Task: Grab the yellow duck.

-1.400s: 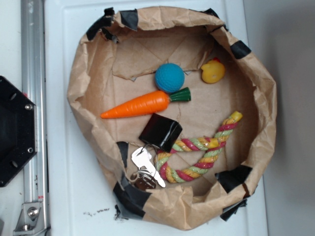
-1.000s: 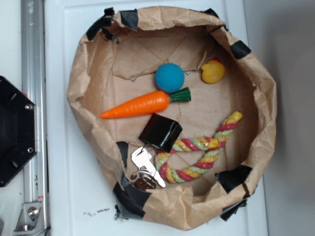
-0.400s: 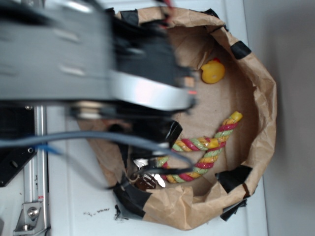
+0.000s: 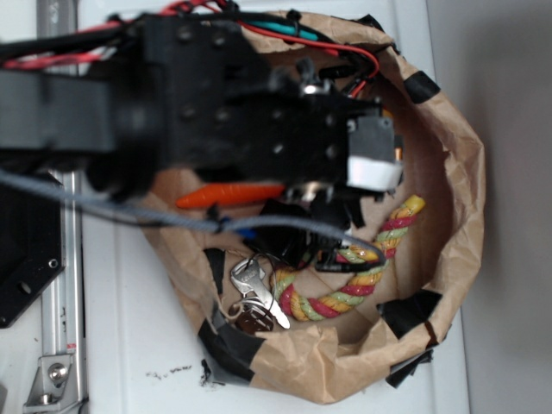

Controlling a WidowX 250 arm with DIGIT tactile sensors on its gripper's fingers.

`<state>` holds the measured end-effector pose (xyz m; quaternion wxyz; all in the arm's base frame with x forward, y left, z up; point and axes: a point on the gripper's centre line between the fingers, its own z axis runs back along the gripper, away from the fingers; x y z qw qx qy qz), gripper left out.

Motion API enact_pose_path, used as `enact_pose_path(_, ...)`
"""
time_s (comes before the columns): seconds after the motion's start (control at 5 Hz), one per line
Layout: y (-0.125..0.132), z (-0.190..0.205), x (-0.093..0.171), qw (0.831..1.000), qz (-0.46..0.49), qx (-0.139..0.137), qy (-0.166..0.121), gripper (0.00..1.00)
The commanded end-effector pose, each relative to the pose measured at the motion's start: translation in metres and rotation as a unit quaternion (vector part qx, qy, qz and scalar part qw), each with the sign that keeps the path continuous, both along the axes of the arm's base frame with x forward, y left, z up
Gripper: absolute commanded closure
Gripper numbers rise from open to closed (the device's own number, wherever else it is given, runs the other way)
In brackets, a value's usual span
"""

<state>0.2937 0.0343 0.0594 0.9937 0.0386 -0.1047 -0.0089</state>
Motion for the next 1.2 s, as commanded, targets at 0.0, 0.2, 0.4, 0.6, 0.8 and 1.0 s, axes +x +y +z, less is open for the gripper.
enact_pose_path(0.0, 0.029, -0.005, 0.036, 1.000, 0.010, 0.009, -0.022, 0.00)
enact_pose_path(0.2, 0.030, 0.001, 0.045, 0.999, 0.010, 0.011, -0.029, 0.00)
enact_pose_path(0.4, 0.028, 0.002, 0.046, 0.999, 0.006, 0.012, -0.031, 0.00)
enact_pose_path(0.6, 0.023, -0.006, 0.047, 1.000, 0.011, 0.007, -0.028, 0.00)
enact_pose_path(0.8, 0.025, -0.012, 0.049, 0.999, 0.018, 0.028, -0.018, 0.00)
enact_pose_path(1.0, 0.032, -0.012, 0.054, 0.998, 0.035, 0.051, -0.022, 0.00)
